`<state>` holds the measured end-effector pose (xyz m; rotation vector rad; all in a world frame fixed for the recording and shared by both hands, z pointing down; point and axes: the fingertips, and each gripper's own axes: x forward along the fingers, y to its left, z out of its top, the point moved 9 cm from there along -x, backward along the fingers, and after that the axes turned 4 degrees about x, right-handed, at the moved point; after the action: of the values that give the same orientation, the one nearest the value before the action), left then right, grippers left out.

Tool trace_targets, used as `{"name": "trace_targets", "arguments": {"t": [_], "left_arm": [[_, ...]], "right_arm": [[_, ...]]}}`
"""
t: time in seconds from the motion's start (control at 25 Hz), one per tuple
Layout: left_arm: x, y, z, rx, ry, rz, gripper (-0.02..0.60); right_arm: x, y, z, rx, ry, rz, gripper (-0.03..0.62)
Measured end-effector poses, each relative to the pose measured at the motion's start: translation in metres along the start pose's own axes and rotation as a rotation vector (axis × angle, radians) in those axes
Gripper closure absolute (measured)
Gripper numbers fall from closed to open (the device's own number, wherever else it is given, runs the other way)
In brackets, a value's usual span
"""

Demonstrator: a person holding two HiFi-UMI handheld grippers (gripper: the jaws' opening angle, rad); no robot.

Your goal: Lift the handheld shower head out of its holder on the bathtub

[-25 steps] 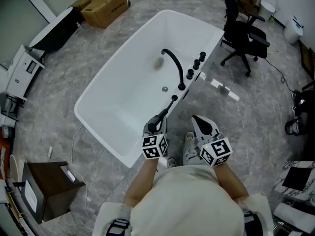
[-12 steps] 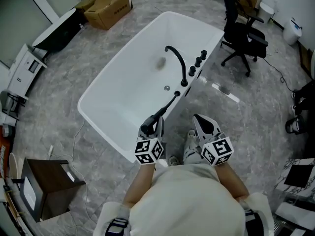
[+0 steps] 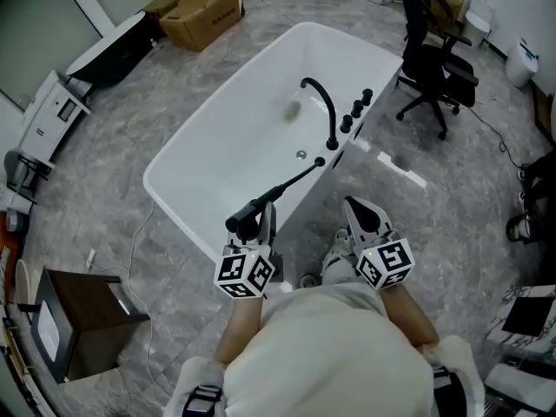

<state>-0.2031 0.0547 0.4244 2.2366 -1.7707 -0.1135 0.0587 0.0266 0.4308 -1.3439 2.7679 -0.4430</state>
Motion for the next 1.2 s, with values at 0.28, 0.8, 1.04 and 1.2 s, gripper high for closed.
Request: {"name": "trace_targets", "arguments": {"t": [0.28, 0.8, 1.04, 1.2], "left_arm": [[-0.023, 0.005, 0.025, -0.037, -0.100, 0.021, 0.440], [-0.032, 0.011, 0.034, -0.052, -0.138, 0.026, 0.442], [-0.031, 0.008, 0.034, -0.057, -0.141, 0.027, 0.442], [-0.032, 0.008, 0.032, -0.068, -0.137, 0.029, 0.442]], "right_arm": [[0.006, 0.007, 0.005, -0.022, -0.004, 0.034, 0.574], [0.007, 0.012, 0.010, -0.035, -0.006, 0.046, 0.574], [0.006, 0.012, 0.009, -0.086, 0.017, 0.034, 0.574], [0.004, 0.011, 0.009, -0.084, 0.010, 0.025, 0.574]]}}
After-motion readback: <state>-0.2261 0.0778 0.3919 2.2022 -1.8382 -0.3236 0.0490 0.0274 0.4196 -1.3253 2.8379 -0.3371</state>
